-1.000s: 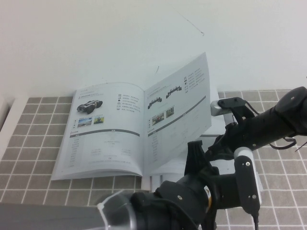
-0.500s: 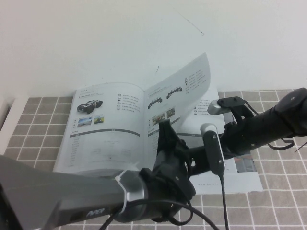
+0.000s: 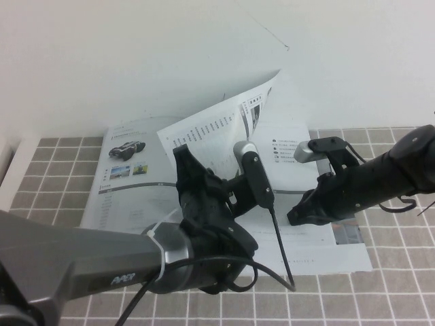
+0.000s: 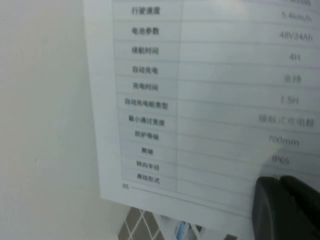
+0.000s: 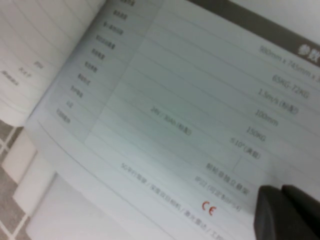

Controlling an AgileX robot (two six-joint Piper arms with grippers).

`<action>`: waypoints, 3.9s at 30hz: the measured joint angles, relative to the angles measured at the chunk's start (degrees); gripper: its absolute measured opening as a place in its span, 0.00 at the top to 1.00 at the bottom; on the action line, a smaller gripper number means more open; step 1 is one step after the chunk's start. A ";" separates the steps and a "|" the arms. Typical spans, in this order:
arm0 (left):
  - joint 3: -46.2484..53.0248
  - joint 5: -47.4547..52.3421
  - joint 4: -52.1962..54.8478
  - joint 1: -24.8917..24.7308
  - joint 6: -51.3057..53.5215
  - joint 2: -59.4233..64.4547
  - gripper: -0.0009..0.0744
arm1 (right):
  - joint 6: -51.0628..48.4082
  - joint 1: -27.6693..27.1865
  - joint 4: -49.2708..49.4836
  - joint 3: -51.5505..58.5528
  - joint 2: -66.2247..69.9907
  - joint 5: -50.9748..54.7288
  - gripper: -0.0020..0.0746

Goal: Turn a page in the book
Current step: Open the closed book

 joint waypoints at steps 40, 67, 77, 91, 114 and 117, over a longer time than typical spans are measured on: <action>-0.03 10.95 0.71 -14.79 6.21 -23.38 0.99 | -14.13 4.16 40.44 -29.18 17.31 3.36 0.98; -0.03 -25.27 -49.07 18.57 32.61 -29.46 0.99 | -9.11 11.37 14.27 -29.51 7.67 -2.36 0.98; -0.03 -39.23 -49.88 20.07 35.55 -6.89 0.99 | 8.50 10.04 -10.27 -27.50 6.88 0.36 0.98; -0.24 -38.33 -49.09 22.19 27.50 0.99 0.99 | 14.37 5.24 -18.39 -17.59 6.88 -3.66 0.98; -0.35 -23.96 -51.02 21.94 26.08 -19.61 0.99 | 14.97 5.24 -21.03 -13.18 -12.63 -2.21 0.98; -0.23 -19.76 -54.06 21.43 29.72 -27.81 0.99 | 14.97 5.24 -21.27 -12.64 -20.12 -0.37 0.98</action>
